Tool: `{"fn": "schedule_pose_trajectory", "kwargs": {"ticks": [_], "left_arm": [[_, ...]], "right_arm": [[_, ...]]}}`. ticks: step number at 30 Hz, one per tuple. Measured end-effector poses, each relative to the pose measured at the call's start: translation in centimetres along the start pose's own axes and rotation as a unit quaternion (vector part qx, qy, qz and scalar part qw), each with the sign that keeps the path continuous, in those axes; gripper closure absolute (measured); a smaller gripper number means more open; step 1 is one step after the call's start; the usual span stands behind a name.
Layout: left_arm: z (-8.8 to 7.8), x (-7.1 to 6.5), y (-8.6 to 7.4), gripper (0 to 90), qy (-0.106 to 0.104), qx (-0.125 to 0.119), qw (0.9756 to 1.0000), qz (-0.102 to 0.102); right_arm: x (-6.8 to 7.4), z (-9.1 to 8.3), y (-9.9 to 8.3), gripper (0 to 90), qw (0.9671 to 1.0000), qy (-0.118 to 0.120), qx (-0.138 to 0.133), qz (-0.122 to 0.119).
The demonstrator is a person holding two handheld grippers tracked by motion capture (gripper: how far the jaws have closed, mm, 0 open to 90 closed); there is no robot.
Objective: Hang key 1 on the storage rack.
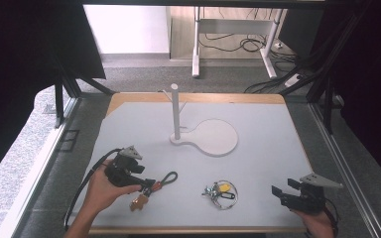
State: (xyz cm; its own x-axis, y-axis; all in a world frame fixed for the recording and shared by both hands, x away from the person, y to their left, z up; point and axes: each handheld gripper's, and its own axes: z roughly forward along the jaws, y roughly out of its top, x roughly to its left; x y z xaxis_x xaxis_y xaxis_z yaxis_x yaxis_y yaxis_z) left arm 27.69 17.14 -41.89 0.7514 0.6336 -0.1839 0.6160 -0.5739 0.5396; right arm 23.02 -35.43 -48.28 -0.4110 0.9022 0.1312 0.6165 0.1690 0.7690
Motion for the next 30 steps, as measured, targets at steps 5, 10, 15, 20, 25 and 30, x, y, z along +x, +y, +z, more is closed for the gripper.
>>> {"fn": "schedule_pose_trajectory", "kwargs": {"ticks": [5,10,15,20,25,30], "left_arm": [[0.3,0.1,0.7,35.0,-0.003,0.017,0.9998,0.005],[0.3,0.1,1.2,35.6,-0.011,0.025,0.9996,0.010],[0.4,0.1,1.6,35.8,-0.014,0.035,0.9992,0.010],[0.9,0.2,1.9,35.8,-0.022,0.050,0.9984,0.018],[1.6,0.0,2.1,35.9,-0.025,0.066,0.9972,0.025],[2.6,0.0,2.6,36.6,-0.027,0.082,0.9960,0.024]], "right_arm": [[-0.2,0.5,-0.3,28.8,0.9999,-0.002,0.015,-0.004],[-0.1,0.7,-0.4,29.2,0.9998,0.001,0.020,-0.006],[0.2,1.0,-0.5,29.4,0.9995,0.003,0.030,-0.010],[0.4,1.4,-0.6,30.4,0.9991,0.002,0.040,-0.014],[0.6,1.6,-0.6,31.2,0.9988,0.004,0.044,-0.023],[0.6,1.7,-0.5,31.3,0.9988,0.008,0.043,-0.023]]}}
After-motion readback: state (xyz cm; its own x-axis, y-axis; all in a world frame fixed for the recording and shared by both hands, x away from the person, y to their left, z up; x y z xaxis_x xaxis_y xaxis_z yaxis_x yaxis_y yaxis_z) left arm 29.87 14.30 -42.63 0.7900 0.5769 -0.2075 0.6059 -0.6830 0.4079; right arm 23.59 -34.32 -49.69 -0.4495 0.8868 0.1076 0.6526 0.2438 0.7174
